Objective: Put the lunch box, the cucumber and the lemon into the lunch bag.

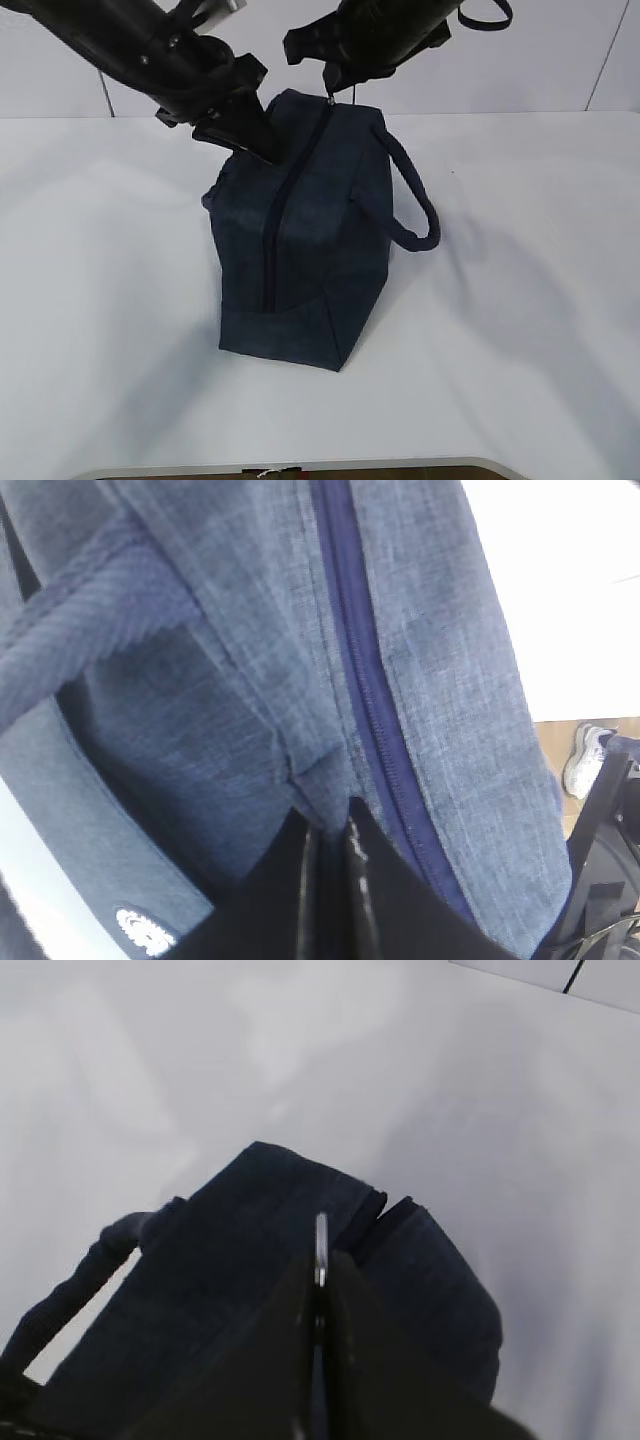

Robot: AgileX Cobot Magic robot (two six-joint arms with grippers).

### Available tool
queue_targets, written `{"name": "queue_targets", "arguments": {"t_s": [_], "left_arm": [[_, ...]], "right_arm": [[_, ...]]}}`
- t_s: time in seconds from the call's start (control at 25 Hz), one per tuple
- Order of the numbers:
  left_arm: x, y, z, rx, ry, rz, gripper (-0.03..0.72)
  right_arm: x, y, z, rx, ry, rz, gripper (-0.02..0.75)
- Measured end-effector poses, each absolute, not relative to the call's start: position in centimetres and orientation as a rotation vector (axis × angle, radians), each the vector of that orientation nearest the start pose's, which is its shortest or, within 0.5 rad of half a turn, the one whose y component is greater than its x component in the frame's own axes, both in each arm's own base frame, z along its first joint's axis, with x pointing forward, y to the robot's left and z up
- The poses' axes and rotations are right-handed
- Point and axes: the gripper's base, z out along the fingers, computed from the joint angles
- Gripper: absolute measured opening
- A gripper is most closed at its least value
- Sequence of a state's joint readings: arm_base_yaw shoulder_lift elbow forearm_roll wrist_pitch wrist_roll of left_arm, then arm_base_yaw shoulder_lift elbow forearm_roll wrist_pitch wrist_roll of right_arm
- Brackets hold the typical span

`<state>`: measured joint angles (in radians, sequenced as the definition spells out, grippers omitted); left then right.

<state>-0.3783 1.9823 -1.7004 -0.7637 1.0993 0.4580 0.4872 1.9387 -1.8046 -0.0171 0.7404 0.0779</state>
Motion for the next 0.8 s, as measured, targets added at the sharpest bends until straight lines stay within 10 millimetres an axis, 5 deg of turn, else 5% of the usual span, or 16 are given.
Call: {"name": "queue_targets", "arguments": {"t_s": [0.8], "left_arm": [[36.9, -20.7, 27.3, 0.882, 2.604, -0.978, -0.015]], "right_arm": [[42.0, 21.2, 30.1, -0.554, 2.255, 0.139, 0.005]]}}
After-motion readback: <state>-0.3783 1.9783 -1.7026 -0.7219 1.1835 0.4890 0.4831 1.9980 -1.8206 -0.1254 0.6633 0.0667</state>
